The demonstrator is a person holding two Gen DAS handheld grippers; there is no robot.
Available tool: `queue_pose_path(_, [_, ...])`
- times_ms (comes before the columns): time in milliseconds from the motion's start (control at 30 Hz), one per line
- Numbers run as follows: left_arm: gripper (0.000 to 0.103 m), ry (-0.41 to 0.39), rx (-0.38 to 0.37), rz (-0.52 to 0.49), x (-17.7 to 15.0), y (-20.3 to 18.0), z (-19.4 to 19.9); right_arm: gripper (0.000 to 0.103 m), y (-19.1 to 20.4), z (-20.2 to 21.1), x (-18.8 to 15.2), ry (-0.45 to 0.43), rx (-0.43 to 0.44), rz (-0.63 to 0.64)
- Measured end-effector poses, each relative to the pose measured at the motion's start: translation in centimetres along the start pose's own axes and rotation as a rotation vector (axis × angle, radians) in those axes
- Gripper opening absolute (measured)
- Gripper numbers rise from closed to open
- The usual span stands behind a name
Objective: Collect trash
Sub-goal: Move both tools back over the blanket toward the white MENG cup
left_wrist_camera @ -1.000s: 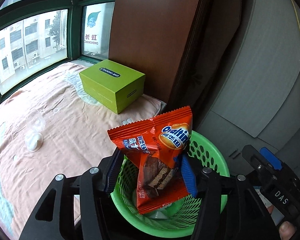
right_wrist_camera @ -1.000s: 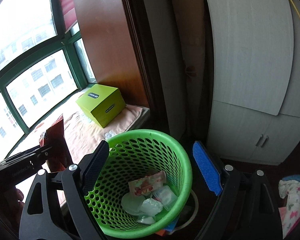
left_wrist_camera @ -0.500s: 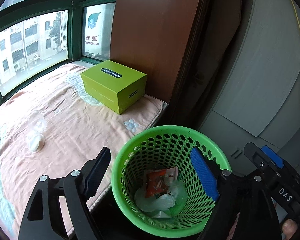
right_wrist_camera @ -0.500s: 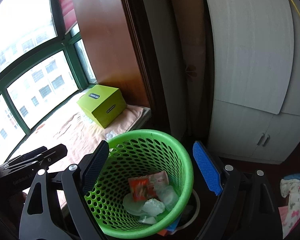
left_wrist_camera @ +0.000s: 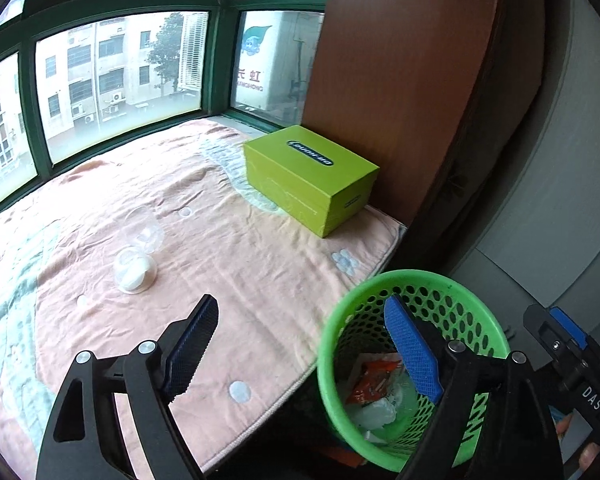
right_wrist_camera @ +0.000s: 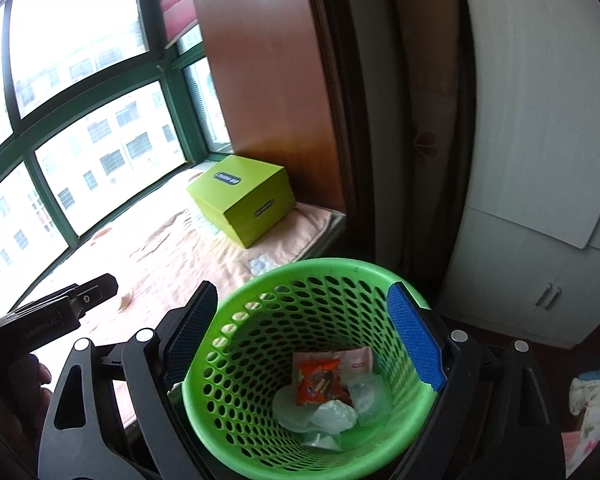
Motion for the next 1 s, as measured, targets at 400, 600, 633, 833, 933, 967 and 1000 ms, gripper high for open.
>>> queue_pose_path(400, [0.082,0.039,0.178,0.125,-3.1,11.1,1.4,0.086,8.5,-4.3,-1.5,0.096,0.122,0.114])
queue_pose_path(600, [0.082,0.054,0.251,0.194,-4.7,15.8,2.3,0.086,13.6,-6.9,-2.5,0.15,0.191,0.179])
queue_pose_path(633, [0.082,0.056,0.262,0.203,-5.0,16.4,2.5,0.086,14.5,-7.4,-2.7,0.161,0.202,0.192])
queue_pose_path(833, [0.082,0.072,0.309,0.254,-6.6,19.8,3.2,0.086,19.5,-10.5,-4.4,0.246,0.281,0.258])
queue_pose_path(933, [0.082,0.076,0.324,0.275,-7.3,21.1,3.4,0.086,21.9,-12.2,-5.4,0.292,0.313,0.308])
queue_pose_path(967, [0.082,0.079,0.327,0.28,-7.5,21.4,3.4,0.086,22.8,-12.9,-5.7,0.312,0.323,0.32])
queue_pose_path(1000, [0.082,0.08,0.329,0.284,-7.6,21.7,3.4,0.086,23.6,-13.5,-6.0,0.331,0.338,0.329])
Point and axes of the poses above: each gripper's, at about its wrist camera, not at the fingertips, and z roughly against the way its jaws point, y to its left, x to its top, the point moved 9 cm from there along -z, roughly the way its jaws point, and after that the axes turned 14 degrees about -z, right-handed, at the moved point
